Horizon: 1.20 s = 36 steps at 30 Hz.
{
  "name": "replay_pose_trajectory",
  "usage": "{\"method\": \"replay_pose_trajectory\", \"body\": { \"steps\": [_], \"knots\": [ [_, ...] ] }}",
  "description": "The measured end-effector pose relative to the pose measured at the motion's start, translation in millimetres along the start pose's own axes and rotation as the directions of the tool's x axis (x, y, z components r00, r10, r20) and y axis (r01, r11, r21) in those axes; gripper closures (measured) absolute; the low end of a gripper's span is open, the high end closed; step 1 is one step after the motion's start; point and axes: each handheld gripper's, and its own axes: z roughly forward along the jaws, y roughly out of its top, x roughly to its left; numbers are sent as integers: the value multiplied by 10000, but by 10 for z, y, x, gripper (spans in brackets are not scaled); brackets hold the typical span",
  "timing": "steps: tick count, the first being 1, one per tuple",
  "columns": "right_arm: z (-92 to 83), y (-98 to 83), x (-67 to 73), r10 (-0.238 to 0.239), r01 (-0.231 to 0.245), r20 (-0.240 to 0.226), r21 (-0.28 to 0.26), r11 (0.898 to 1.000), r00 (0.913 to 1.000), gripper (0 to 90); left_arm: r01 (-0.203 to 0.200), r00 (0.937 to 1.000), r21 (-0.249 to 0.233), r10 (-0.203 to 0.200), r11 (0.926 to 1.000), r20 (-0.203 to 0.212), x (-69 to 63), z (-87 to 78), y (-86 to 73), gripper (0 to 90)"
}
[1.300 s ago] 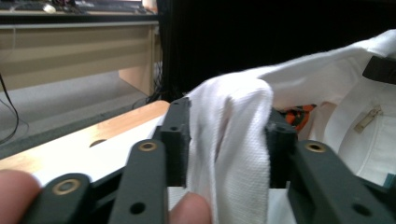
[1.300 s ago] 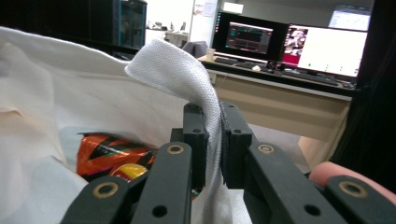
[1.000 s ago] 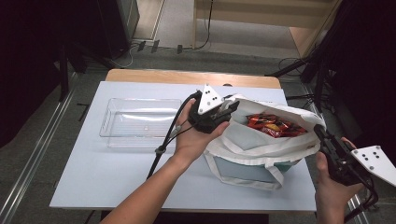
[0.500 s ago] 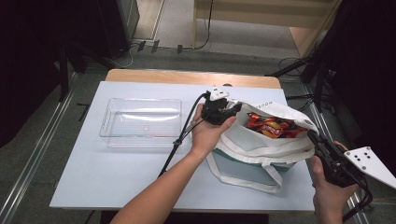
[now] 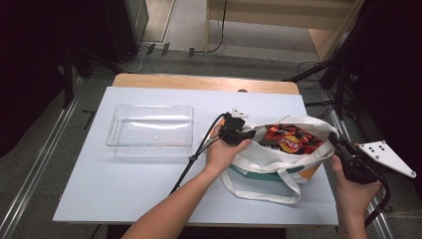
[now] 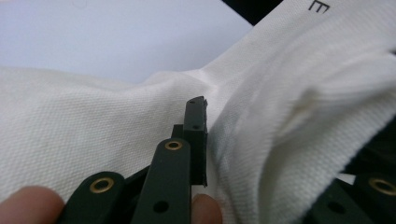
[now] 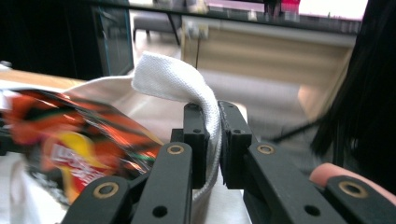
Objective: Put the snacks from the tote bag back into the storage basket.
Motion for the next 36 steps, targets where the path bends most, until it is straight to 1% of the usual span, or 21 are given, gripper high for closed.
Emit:
{"method": "replay_pose_trajectory", "body": {
  "steps": [3,5,9,12,13,14,15,16,18,20,21,22,23,24,25,26,28,31,32,34,36],
  "knots": [
    [59,-95,-79,567,-563,-62,495,9972,9984,837,97,9999,154,-98,9998,56,-6,35,-21,723],
    [79,-140,-117,657,-658,39,647,9957,9978,834,89,9998,77,-90,9999,150,-20,28,-17,670],
    [101,-209,-202,1162,-1158,-4,768,9903,9932,795,52,9995,-64,-50,10000,321,-9,22,-27,615],
    [96,-216,-225,1180,-1177,2,749,9902,9930,740,189,9966,-427,-154,9989,811,5,-6,-61,569],
    [93,-219,-226,1066,-1070,99,744,9915,9943,705,241,9943,-556,-181,9982,1047,13,-30,-68,546],
    [92,-223,-225,1120,-1135,234,765,9906,9934,653,301,9922,-672,-216,9973,1231,19,-56,-72,528],
    [88,-227,-231,1169,-1197,393,790,9897,9924,588,326,9924,-814,-225,9962,1212,15,-84,-78,532],
    [78,-231,-231,1334,-1382,598,846,9868,9893,517,184,9945,-941,-84,9954,1047,15,-109,-87,546],
    [55,-252,-234,1701,-1773,825,891,9801,9820,428,41,9979,-942,19,9955,641,12,-122,-103,588],
    [25,-278,-225,1946,-2023,889,879,9754,9768,389,149,9977,-867,-91,9961,674,15,-104,-117,605],
    [11,-288,-214,1952,-2037,979,851,9753,9759,388,138,9981,-815,-88,9966,603,7,-96,-121,605],
    [-2,-296,-207,1938,-2022,1014,797,9761,9758,403,72,9986,-796,-29,9968,536,-2,-94,-122,607],
    [-18,-300,-197,1947,-2026,989,783,9761,9759,463,42,9984,-807,3,9967,564,-5,-95,-123,607],
    [-34,-300,-192,1887,-1946,747,803,9776,9792,618,43,9984,-827,3,9966,557,-9,-99,-122,604],
    [-51,-298,-195,1708,-1712,121,890,9812,9852,779,22,9985,-818,23,9966,547,-11,-105,-118,599],
    [-59,-287,-168,1528,-1512,-101,948,9840,9882,831,-18,9987,-818,59,9966,498,-12,-112,-115,598],
    [-62,-250,-119,1043,-1040,20,957,9900,9945,848,30,9989,-881,12,9961,475,-6,-135,-115,598],
    [-82,-198,-113,1134,-1107,-284,818,9905,9931,856,360,9976,-1386,-275,9897,628,-31,-235,-112,605],
    [-85,-191,-112,1100,-1070,-383,741,9915,9932,857,288,9976,-1524,-190,9879,659,-53,-266,-100,612],
    [-79,-193,-104,1152,-1121,-511,597,9919,9920,858,-6,9986,-1867,105,9824,520,-112,-332,-76,634],
    [-72,-199,-104,1370,-1334,-730,521,9897,9879,859,-157,9987,-2099,257,9776,448,-151,-403,-52,631]
  ]
}}
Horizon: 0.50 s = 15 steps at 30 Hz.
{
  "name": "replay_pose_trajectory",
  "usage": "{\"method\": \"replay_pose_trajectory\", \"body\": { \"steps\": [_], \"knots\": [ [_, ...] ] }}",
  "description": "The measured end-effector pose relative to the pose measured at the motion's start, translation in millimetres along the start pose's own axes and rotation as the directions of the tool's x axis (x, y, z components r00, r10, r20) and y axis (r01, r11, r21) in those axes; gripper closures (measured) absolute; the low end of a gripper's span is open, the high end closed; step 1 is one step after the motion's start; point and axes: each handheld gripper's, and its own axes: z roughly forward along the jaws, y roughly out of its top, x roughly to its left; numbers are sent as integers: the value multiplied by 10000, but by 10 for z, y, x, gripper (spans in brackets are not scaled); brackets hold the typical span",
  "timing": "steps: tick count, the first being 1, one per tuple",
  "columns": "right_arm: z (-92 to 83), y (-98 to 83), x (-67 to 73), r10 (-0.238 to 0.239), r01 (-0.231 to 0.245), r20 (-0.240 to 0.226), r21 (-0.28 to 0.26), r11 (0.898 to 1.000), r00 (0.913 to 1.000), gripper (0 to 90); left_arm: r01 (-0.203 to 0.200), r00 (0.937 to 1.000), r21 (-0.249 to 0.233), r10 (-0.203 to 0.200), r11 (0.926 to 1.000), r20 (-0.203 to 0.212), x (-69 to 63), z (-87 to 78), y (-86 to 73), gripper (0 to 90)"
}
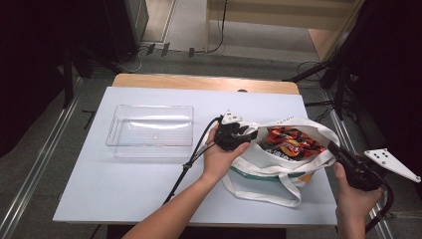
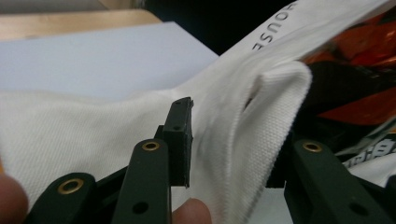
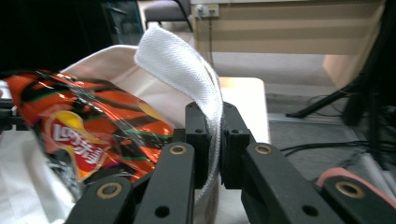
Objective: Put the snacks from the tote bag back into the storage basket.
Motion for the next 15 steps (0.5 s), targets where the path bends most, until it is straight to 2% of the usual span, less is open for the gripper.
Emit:
{"method": "replay_pose_trajectory", "body": {
  "steps": [4,6,9,12,15],
  "knots": [
    [9,3,16,10,-9,124,-87,10000,9999,858,-260,9997,-405,260,9988,3,-49,-150,57,609],
    [22,-1,11,13,-11,198,-117,9999,9998,858,-603,9982,-360,600,9975,-95,-73,-209,73,666],
    [32,-5,11,106,-102,208,-162,9998,9997,858,-1247,9917,-238,1238,9919,-337,-106,-261,79,742],
    [44,1,21,91,-88,172,-145,9999,9998,858,-1273,9908,-465,1249,9908,-525,-109,-295,90,730],
    [36,1,17,71,-68,223,-104,9999,9997,857,-1246,9921,-734,1231,9895,-246,-132,-333,109,668]
  ]
}}
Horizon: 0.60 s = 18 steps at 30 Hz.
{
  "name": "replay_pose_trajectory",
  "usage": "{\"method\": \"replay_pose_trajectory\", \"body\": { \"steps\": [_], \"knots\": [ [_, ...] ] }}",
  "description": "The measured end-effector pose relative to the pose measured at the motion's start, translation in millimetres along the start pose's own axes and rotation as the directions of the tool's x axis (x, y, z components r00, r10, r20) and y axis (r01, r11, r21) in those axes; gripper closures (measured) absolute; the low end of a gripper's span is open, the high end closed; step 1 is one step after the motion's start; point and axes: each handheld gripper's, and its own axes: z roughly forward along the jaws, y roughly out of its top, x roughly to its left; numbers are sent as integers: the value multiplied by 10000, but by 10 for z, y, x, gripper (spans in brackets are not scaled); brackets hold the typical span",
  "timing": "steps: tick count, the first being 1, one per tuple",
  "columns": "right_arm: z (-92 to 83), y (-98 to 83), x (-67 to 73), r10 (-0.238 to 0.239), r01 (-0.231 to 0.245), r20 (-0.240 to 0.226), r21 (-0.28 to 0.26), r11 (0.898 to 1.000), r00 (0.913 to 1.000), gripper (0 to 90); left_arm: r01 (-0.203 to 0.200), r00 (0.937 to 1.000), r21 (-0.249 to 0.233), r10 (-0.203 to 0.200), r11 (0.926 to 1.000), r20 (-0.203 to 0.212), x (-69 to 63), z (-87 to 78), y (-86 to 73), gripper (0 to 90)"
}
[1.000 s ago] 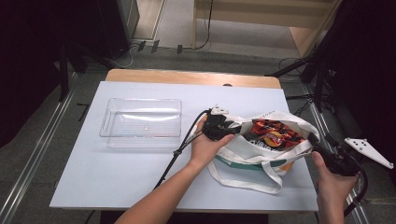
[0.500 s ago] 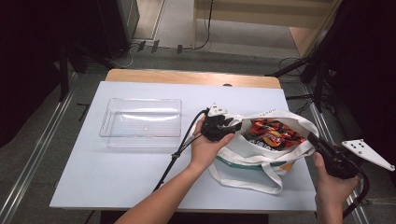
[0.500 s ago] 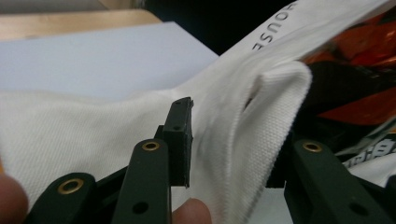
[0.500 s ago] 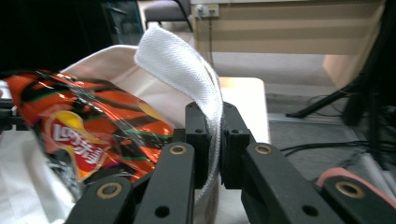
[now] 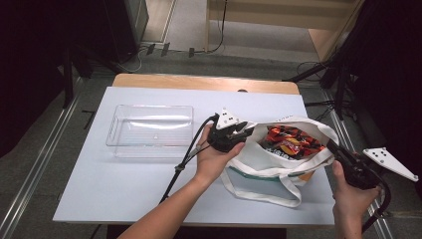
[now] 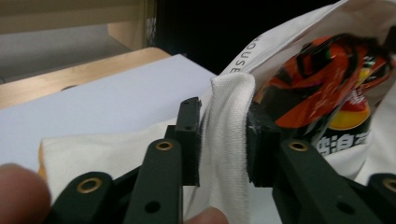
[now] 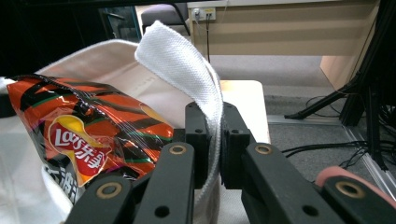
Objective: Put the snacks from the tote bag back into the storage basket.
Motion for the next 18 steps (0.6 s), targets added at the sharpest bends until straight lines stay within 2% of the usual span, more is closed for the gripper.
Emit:
{"method": "replay_pose_trajectory", "body": {
  "steps": [2,3,4,6,8,10,13,16,18],
  "knots": [
    [-1,-8,-28,86,-86,-7,18,10000,10000,857,185,9996,-23,-185,9998,191,-2,-28,20,576],
    [1,-14,-36,147,-147,-14,61,9999,9999,857,203,9997,-75,-202,9998,156,-2,-55,34,542],
    [5,-20,-41,162,-162,-7,67,9998,9999,857,189,9997,-145,-187,9997,134,0,-92,50,537],
    [9,-23,-38,171,-171,-15,38,9998,9999,857,108,9998,-328,-103,9994,158,13,-165,84,654],
    [14,-16,-33,169,-168,-52,42,9998,9998,857,43,10000,-411,-42,9991,27,22,-196,109,705],
    [18,-11,-25,156,-155,-88,37,9999,9998,857,-3,10000,-106,3,9999,71,51,-159,114,707],
    [27,-12,-14,139,-138,-180,23,9999,9997,857,205,9997,376,-210,9991,134,87,-43,72,671],
    [38,-21,3,168,-166,-320,84,9998,9993,857,386,9992,706,-393,9968,85,120,53,14,753],
    [47,-25,14,146,-141,-471,106,9998,9988,857,302,9995,987,-295,9947,-86,131,118,-23,855]
  ]
}}
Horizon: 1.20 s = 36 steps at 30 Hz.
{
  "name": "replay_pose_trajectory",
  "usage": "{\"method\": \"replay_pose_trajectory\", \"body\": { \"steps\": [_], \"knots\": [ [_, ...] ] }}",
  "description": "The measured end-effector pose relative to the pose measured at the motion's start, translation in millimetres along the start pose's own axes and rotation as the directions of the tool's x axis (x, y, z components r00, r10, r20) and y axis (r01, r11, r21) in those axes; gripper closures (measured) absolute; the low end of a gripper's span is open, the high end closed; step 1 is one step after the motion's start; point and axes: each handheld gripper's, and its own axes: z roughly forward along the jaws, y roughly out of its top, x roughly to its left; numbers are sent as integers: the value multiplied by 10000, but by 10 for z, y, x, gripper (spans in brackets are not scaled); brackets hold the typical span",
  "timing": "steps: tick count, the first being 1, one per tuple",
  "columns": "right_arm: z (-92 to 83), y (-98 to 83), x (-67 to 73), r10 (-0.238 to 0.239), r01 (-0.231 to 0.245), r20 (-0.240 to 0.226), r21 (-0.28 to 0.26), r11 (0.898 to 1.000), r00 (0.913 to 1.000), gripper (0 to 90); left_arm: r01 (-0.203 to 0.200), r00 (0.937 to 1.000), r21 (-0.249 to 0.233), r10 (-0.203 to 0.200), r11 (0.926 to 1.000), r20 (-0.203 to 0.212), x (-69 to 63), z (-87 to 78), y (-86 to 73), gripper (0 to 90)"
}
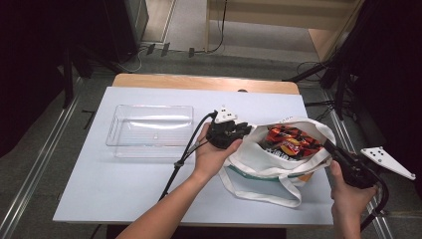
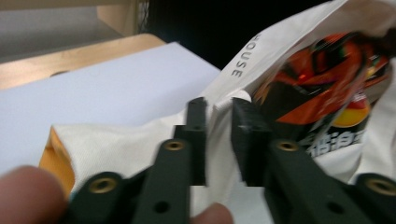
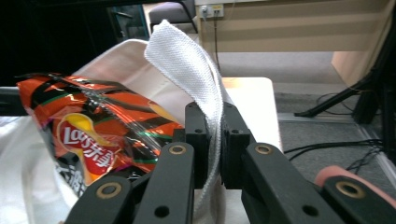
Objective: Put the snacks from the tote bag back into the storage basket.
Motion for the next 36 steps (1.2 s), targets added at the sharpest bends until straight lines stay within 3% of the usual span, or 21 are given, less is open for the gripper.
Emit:
{"method": "replay_pose_trajectory", "body": {
  "steps": [5,10,15,18,22,24,28,31,33,36],
  "knots": [
    [46,-24,28,17,-16,-215,56,10000,9998,857,142,9994,607,-123,9981,-321,38,195,-107,889],
    [57,-30,50,-32,36,-309,108,9999,9995,856,-7,9982,1176,76,9931,-588,17,396,-230,861],
    [89,-36,69,-68,73,-374,143,9999,9993,854,518,9982,1625,-465,9854,-368,94,510,-258,789],
    [82,-37,80,-94,98,-289,123,9999,9995,854,412,9991,1109,-404,9930,-98,63,380,-221,680],
    [78,-54,59,20,-18,-287,72,10000,9996,853,361,9993,154,-360,9992,-36,21,158,-148,633],
    [77,-48,72,-54,57,-254,90,9999,9997,854,235,9996,-338,-230,9992,147,-16,45,-83,645],
    [83,-44,81,-53,55,-214,61,10000,9998,854,22,9981,-1280,57,9918,609,-132,-150,35,672],
    [82,-46,83,6,-5,-206,61,10000,9998,854,-298,9876,-1238,484,9919,1494,-241,-149,60,627],
    [84,-45,88,-45,45,-178,38,10000,9998,854,-679,9865,-950,811,9932,1422,-325,-92,39,567],
    [81,-46,92,-63,63,-179,44,10000,9998,854,-647,9848,-679,747,9956,1568,-380,2,-1,525]
  ]
}}
